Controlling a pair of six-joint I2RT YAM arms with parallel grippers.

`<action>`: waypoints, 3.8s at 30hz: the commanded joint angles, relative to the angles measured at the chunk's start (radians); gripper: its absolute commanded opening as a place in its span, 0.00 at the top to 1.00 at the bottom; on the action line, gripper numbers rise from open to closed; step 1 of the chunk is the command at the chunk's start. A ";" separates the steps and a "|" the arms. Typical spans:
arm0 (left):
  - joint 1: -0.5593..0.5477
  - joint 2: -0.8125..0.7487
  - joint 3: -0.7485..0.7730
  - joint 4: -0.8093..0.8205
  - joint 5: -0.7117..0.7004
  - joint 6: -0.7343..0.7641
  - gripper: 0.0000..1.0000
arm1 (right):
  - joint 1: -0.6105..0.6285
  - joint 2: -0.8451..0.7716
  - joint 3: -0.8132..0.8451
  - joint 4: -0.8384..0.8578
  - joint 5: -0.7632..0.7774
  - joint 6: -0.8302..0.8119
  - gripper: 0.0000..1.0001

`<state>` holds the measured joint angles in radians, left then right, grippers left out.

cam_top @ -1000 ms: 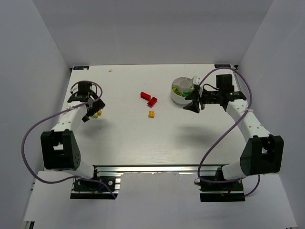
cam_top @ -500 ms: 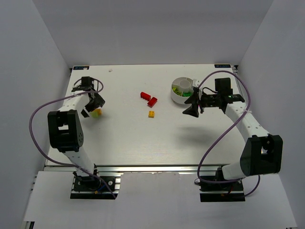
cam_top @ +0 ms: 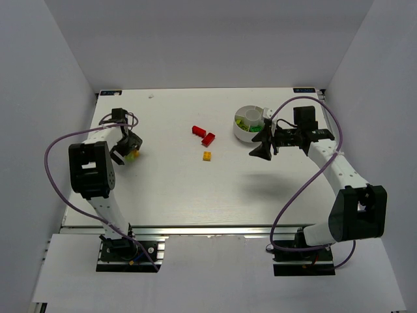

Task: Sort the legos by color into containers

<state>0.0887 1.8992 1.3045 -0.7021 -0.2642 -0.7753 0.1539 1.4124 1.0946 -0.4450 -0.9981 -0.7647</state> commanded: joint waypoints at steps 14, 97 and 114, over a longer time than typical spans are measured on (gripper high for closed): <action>0.009 -0.112 -0.083 0.078 0.069 -0.045 0.55 | 0.048 -0.053 -0.026 -0.008 -0.010 0.082 0.38; -0.688 -0.893 -0.712 0.891 0.519 0.621 0.07 | 0.426 0.292 0.384 0.075 0.411 1.124 1.00; -0.675 -0.537 -0.671 1.716 0.928 -0.255 0.16 | 0.078 0.192 0.329 -0.179 -0.329 0.302 1.00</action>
<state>-0.5911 1.3117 0.5869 0.6403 0.5388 -0.7757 0.2188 1.6730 1.4246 -0.4938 -1.1446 -0.1951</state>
